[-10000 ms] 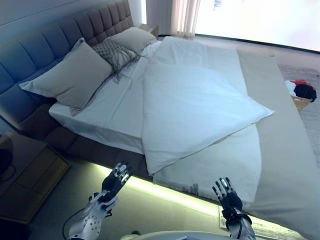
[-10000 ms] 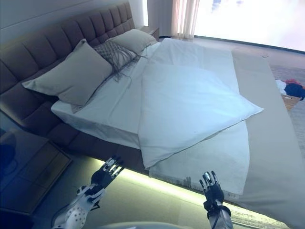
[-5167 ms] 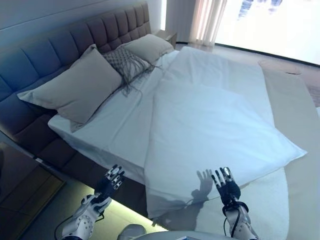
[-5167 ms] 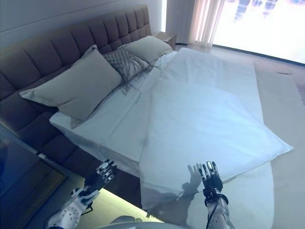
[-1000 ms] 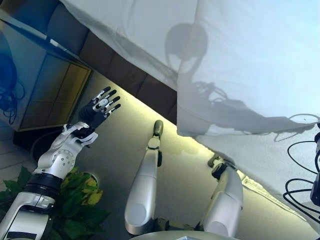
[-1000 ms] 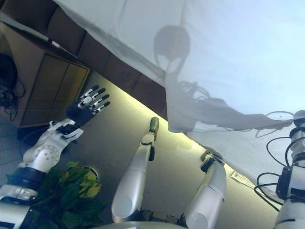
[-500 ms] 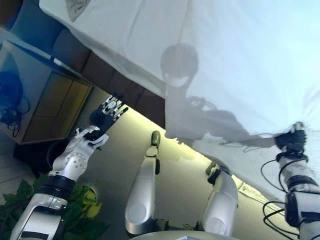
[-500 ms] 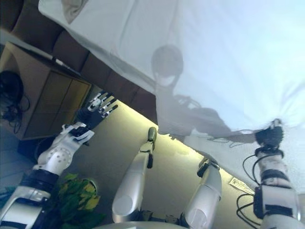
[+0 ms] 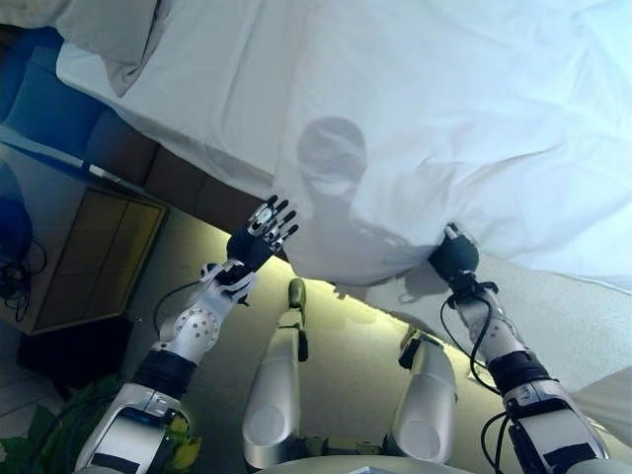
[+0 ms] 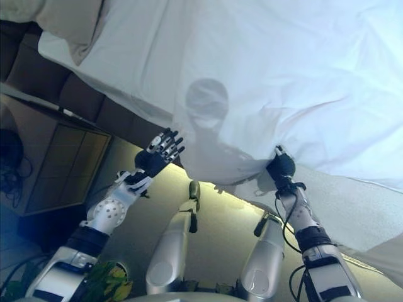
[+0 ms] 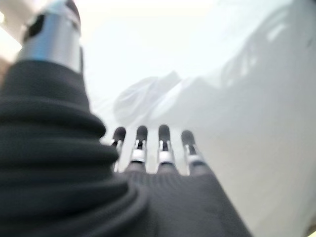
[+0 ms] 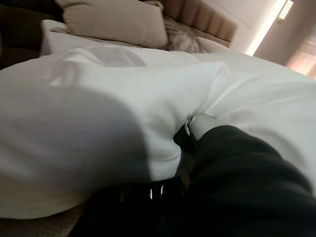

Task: Make the bed neatly

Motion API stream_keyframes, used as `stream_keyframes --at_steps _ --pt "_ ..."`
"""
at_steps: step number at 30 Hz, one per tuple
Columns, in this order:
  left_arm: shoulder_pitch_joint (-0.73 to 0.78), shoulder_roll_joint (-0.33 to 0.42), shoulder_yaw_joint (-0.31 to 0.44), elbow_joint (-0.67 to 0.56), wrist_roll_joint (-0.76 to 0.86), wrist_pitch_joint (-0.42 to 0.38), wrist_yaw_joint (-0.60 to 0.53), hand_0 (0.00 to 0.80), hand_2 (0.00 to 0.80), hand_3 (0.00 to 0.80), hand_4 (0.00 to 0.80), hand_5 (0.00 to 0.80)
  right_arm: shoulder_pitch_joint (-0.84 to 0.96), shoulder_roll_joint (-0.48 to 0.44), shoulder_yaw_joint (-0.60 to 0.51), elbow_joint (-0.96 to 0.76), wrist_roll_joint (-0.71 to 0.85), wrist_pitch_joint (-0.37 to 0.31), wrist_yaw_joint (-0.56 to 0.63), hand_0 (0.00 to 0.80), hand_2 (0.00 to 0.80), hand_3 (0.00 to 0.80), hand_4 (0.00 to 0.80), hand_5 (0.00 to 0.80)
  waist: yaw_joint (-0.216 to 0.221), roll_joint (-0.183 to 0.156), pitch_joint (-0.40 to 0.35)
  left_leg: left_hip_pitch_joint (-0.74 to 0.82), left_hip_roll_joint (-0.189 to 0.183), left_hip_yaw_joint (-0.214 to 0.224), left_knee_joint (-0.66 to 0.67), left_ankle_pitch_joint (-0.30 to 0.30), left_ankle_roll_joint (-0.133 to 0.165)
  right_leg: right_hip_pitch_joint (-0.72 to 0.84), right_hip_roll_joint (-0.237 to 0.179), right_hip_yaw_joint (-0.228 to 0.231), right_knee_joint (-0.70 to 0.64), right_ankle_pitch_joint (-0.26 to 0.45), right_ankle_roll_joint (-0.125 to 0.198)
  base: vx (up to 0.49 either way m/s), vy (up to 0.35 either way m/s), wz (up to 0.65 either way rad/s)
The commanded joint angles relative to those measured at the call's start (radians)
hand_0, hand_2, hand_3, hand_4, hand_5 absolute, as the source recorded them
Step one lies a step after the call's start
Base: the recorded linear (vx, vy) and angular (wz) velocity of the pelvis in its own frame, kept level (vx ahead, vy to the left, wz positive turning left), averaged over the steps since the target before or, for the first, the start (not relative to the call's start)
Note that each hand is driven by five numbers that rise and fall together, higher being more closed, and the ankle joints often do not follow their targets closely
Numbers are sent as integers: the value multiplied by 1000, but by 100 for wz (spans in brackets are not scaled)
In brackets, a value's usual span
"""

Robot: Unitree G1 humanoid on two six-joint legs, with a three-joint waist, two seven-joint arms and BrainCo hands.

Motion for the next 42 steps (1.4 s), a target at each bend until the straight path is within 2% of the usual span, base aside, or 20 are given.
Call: stream_keyframes --at_steps 1,8,15,19,21,22,25,26,28,29,33,34,38,39,42 --pt "-31 -23 -48 30 -43 62 43 0 0 0 0 0 -58 39 31 -115 -43 -32 -39 800 800 800 800 800 9 -19 -35 2 51 -33 91 -61 -20 38 -46 60 -199 222 86 4 -86 0" --pt "-9 -55 -130 108 -89 247 88 0 0 0 0 0 -85 45 20 -142 -32 -68 -100 800 800 800 800 800 26 -41 -12 -24 69 -44 128 -66 -22 46 -40 35 -204 235 87 -14 -99 -1" --pt "8 -82 -201 229 -161 455 40 0 0 0 0 0 -117 35 7 -119 18 -64 -104 800 800 800 800 800 31 -66 2 -60 86 -52 178 -81 -26 40 -32 25 -200 242 87 1 -80 1" --pt "-13 -118 -238 309 -289 490 57 0 0 0 0 0 -144 48 14 -85 60 -77 -94 800 800 800 800 800 31 -91 9 -83 102 -53 205 -89 -29 33 -22 20 -195 243 86 4 -95 0" --pt "-44 -150 -253 372 -369 454 92 0 0 0 0 0 -162 70 17 -75 81 -80 -90 800 800 800 800 800 26 -116 9 -102 114 -56 227 -93 -33 30 -8 19 -193 241 85 19 -118 -1" --pt "-47 -154 -252 377 -375 450 96 0 0 0 0 0 -164 72 17 -75 82 -79 -90 800 800 800 800 800 26 -118 9 -104 115 -57 229 -94 -34 29 -7 19 -193 241 85 25 -111 -7" --pt "-91 -207 -251 424 -492 336 134 0 0 0 0 0 -174 102 19 -79 97 -84 -85 800 800 800 800 800 17 -144 10 -120 125 -58 242 -94 -34 24 3 19 -192 244 84 22 -65 -7" --pt "-105 -224 -251 424 -539 269 160 0 0 0 0 0 -174 113 21 -83 104 -90 -83 800 800 800 800 800 13 -151 10 -125 127 -57 243 -93 -35 21 5 19 -192 244 84 20 -22 -9" --pt "-119 -248 -246 429 -598 188 178 0 0 0 0 0 -173 124 20 -93 107 -96 -82 800 800 800 800 800 8 -155 12 -130 127 -56 243 -89 -34 18 7 17 -193 246 84 18 8 -5" --pt "-128 -272 -243 431 -655 111 188 0 0 0 0 0 -174 132 17 -112 99 -101 -90 800 800 800 800 800 3 -157 14 -135 122 -54 242 -86 -32 12 6 18 -190 249 82 16 41 0" --pt "-136 -349 -196 426 -655 -4 173 0 0 0 0 0 -158 153 4 -177 65 -120 -115 800 800 800 800 800 -12 -159 17 -148 118 -34 230 -74 -31 -3 -2 14 -186 251 81 29 23 1" --pt "-138 -373 -193 413 -655 -49 174 0 0 0 0 0 -147 159 5 -196 55 -135 -117 800 800 800 800 800 -14 -155 15 -142 130 -28 228 -99 -40 -1 8 17 -177 225 86 90 5 3" --pt "-144 -405 -185 380 -655 -153 164 0 0 0 0 0 -135 164 5 -233 30 -153 -130 800 800 800 800 800 -27 -154 16 -145 130 -9 212 -85 -42 -15 4 21 -174 226 85 17 57 1" --pt "-161 -408 -183 354 -655 -210 168 0 0 0 0 0 -136 164 4 -250 21 -149 -139 800 800 800 800 800 -35 -156 17 -145 131 1 202 -77 -42 -20 1 23 -174 228 85 -20 73 -1" --pt "-189 -416 -176 310 -655 -280 175 0 0 0 0 0 -132 165 10 -257 9 -146 -140 800 800 800 800 800 -48 -153 20 -141 133 19 193 -70 -41 -26 -3 27 -168 227 83 -5 85 5"
